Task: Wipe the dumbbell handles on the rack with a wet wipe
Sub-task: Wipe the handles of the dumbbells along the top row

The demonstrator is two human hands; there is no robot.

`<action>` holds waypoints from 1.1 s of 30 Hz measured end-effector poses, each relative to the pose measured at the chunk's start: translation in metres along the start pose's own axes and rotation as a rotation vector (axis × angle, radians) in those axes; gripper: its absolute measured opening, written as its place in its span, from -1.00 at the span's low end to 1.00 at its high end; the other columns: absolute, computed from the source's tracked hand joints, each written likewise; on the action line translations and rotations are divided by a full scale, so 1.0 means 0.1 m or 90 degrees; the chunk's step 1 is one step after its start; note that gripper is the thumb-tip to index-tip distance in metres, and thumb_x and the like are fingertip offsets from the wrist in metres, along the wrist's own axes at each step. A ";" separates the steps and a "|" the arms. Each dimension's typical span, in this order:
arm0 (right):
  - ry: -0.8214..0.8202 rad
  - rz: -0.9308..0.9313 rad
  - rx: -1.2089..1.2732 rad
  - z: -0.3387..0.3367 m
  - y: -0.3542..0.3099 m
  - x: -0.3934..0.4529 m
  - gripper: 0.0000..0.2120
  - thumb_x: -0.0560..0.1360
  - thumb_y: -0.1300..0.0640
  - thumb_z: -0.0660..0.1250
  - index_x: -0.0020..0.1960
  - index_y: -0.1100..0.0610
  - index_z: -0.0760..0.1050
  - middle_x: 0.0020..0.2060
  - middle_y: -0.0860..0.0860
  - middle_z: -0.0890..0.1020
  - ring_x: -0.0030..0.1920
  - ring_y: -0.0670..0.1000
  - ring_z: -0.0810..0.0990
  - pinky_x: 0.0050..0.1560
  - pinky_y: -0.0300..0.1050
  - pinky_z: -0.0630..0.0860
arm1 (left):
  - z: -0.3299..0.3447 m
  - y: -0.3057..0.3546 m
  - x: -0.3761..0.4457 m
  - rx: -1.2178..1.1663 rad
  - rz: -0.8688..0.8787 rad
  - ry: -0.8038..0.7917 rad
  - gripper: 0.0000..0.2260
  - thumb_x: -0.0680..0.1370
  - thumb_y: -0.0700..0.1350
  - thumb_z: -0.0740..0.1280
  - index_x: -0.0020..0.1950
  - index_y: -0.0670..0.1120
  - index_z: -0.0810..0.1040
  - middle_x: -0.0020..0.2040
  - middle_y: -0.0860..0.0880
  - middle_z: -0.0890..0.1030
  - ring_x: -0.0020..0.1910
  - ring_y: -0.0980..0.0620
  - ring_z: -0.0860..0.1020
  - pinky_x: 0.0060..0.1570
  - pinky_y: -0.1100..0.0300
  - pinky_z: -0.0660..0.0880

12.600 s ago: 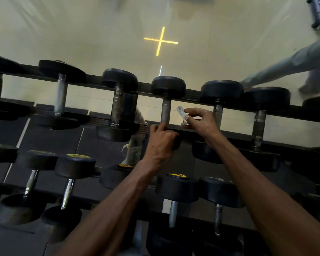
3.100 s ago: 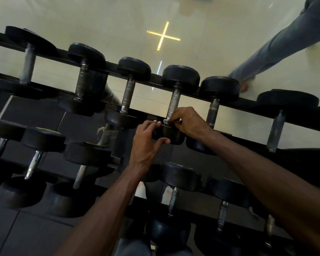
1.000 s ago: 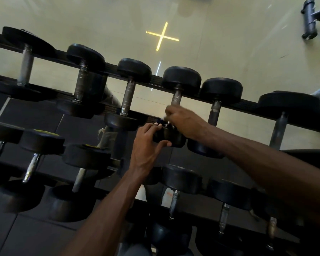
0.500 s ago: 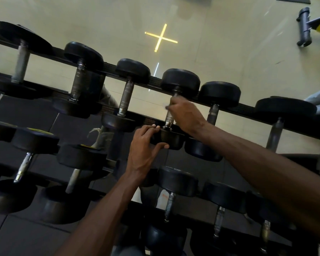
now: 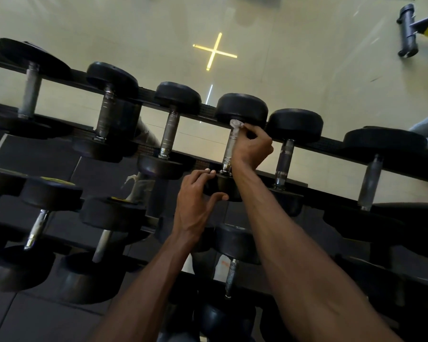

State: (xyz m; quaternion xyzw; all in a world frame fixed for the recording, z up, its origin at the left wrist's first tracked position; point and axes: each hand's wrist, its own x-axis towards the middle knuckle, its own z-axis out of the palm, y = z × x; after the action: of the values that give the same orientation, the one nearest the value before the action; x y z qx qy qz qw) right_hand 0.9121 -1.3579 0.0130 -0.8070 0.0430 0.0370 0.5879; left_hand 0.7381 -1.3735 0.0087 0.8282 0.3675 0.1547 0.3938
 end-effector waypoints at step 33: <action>-0.343 0.387 0.333 -0.30 0.15 0.41 -0.80 0.49 0.50 0.33 -0.14 0.25 0.63 -0.22 0.06 0.69 -0.08 -0.04 0.64 0.17 -0.19 0.58 | -0.01 -0.03 0.00 -0.008 0.003 -0.007 -0.45 0.42 0.07 0.59 0.34 -0.11 0.60 0.30 0.01 0.56 0.34 0.04 0.47 0.33 0.19 0.44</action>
State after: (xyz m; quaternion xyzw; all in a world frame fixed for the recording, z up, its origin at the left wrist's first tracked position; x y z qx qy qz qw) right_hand 0.9512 -1.3921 0.0037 -0.5450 0.1310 0.4026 0.7237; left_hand 0.7367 -1.3717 0.0071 0.8275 0.3625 0.1535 0.4004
